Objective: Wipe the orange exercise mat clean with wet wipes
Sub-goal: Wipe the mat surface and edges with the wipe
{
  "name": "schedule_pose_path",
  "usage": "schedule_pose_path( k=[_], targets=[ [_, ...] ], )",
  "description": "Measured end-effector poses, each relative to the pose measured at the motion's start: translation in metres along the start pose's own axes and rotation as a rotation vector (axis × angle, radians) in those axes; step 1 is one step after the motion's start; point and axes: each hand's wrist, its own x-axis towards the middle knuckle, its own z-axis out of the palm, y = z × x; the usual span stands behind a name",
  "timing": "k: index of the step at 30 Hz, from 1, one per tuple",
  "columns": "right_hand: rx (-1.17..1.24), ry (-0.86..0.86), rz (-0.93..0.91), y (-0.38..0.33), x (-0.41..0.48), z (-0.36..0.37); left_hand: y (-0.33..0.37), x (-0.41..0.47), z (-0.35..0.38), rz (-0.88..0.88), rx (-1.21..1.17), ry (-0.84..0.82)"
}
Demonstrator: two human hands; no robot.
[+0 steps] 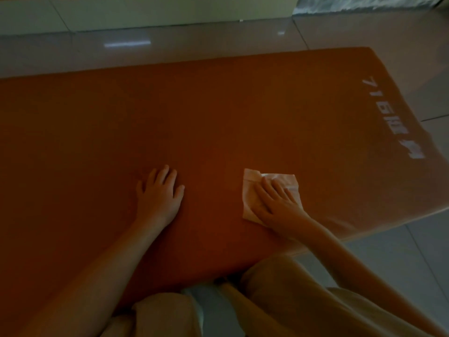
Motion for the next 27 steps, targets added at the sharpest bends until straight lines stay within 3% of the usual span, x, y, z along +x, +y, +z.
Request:
schedule_pose_path(
  k=[5,12,15,19,24,27],
  targets=[
    [-0.041,-0.056,-0.209,-0.003,-0.033,-0.003,0.002,-0.002,-0.002,-0.004,0.022,-0.005],
    [-0.052,0.044,0.068,0.021,0.027,-0.018,0.002,-0.001,-0.001,-0.001,0.043,-0.006],
    [0.024,0.06,-0.02,-0.01,0.035,-0.016,0.003,-0.003,-0.002,-0.003,0.054,-0.019],
    [-0.061,0.008,-0.208,-0.015,0.016,-0.015,0.004,-0.004,-0.005,-0.005,0.055,-0.022],
    [-0.053,0.012,-0.051,0.017,0.049,-0.029,0.004,-0.003,-0.006,-0.008,0.029,-0.023],
    [-0.08,0.072,0.0,-0.001,0.079,-0.034,0.004,-0.003,-0.005,-0.009,0.014,-0.028]
  ],
)
